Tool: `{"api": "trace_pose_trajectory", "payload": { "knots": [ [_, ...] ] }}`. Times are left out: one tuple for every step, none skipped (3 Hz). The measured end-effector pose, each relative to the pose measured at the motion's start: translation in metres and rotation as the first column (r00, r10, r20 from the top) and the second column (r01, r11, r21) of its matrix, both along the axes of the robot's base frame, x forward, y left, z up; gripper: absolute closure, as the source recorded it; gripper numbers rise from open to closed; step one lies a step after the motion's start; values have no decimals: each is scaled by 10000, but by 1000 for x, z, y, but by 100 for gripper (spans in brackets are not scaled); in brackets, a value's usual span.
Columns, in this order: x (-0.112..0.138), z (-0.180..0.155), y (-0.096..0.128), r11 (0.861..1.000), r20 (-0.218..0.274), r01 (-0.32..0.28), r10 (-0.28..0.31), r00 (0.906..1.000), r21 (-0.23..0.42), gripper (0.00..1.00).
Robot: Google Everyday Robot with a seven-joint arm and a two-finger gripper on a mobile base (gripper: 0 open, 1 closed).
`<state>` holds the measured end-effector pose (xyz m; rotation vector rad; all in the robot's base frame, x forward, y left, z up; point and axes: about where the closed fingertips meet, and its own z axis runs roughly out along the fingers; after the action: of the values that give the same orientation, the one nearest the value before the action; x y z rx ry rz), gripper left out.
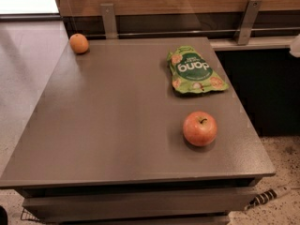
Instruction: Move apple near orange
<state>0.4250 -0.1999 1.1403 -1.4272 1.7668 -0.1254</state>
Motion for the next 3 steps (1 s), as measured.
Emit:
{"api": "trace_pose_trajectory", "payload": {
  "knots": [
    [0, 0, 0, 10000, 2, 0, 0, 10000, 0, 0],
    [-1, -3, 0, 9997, 6, -32, 32, 10000, 235, 0],
    [0, -62, -23, 9861, -96, -191, 209, 9997, 1653, 0]
  ]
}}
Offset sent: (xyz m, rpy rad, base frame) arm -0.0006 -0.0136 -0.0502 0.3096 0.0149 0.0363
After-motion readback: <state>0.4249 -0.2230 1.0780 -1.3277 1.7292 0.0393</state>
